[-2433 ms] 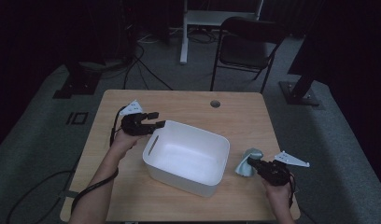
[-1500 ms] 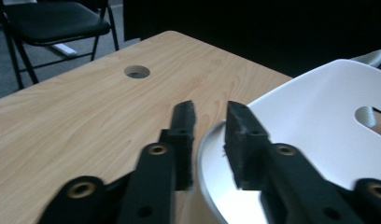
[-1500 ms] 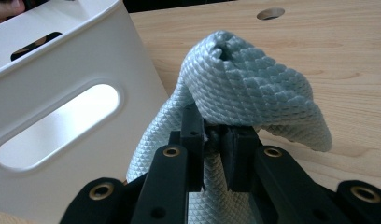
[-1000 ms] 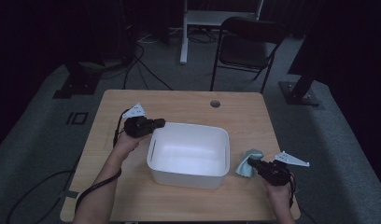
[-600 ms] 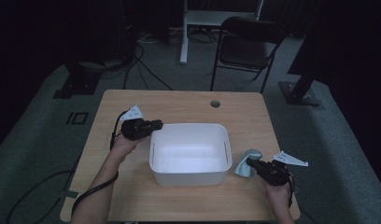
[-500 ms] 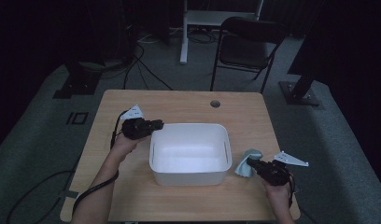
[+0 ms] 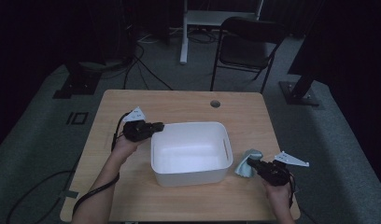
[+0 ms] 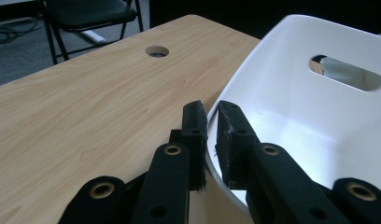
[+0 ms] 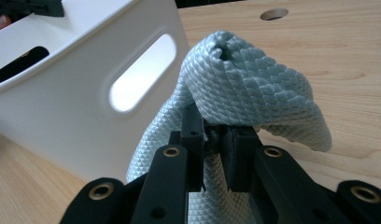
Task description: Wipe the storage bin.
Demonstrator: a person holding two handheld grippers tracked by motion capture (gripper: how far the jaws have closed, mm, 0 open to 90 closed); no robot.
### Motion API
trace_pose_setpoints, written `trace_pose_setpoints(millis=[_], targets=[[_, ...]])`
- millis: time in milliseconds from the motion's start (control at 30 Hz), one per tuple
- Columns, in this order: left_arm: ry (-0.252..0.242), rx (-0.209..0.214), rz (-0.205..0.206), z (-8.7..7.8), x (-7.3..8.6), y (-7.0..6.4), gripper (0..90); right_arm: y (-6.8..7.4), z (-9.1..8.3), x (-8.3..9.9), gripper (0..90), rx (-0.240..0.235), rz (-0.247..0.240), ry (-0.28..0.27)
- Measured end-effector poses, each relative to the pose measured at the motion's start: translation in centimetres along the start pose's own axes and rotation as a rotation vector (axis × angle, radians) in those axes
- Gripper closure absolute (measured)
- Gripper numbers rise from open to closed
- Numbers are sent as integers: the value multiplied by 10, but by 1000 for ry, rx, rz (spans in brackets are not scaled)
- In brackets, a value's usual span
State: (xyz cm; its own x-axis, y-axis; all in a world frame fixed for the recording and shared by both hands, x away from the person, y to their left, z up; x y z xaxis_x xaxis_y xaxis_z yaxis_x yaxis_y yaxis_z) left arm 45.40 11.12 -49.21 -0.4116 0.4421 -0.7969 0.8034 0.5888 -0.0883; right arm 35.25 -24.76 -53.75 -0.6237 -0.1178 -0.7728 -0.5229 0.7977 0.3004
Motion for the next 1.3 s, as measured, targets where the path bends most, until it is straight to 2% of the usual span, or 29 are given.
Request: trace_pose_setpoints(millis=[167,333,400,467,533,700,767,1033,1200,1300], targets=[[-5,-50,-28,-9,7,-4,829,1,1,0,805,-5,3,1],[-9,-80,-27,-11,8,-4,800,2,3,-1,805,-9,2,3],[-22,-52,-43,-11,7,-2,760,3,4,-1,805,-9,-1,3],[-30,-45,-41,-11,5,-1,731,4,4,-1,805,-9,-3,4],[-26,-29,-25,-9,5,0,731,3,4,0,805,-9,1,4],[-14,3,-25,-4,3,-1,734,2,4,1,805,-10,3,7],[-15,9,-22,-3,3,-2,777,2,4,1,805,-10,2,8],[-16,-41,-54,-7,6,-3,822,2,4,1,805,-11,3,8],[-10,-129,-76,-15,13,-7,846,3,5,0,805,-11,4,9],[-11,-158,-99,-17,14,-8,844,5,6,0,805,-13,-4,11]])
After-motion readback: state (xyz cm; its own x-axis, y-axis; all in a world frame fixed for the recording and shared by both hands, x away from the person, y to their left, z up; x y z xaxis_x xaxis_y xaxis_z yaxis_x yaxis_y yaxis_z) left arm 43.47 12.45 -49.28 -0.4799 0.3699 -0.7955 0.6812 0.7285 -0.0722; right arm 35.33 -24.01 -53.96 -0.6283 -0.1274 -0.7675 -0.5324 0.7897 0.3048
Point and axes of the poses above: each handheld gripper's, and its own axes: z roughly forward along the jaws, x roughly out of its underside, y roughly to its left, the point moved 10 cm from there along z, roughly forward along the jaws, and after that the axes turned 11 degrees about y, right-handed, at the moved point
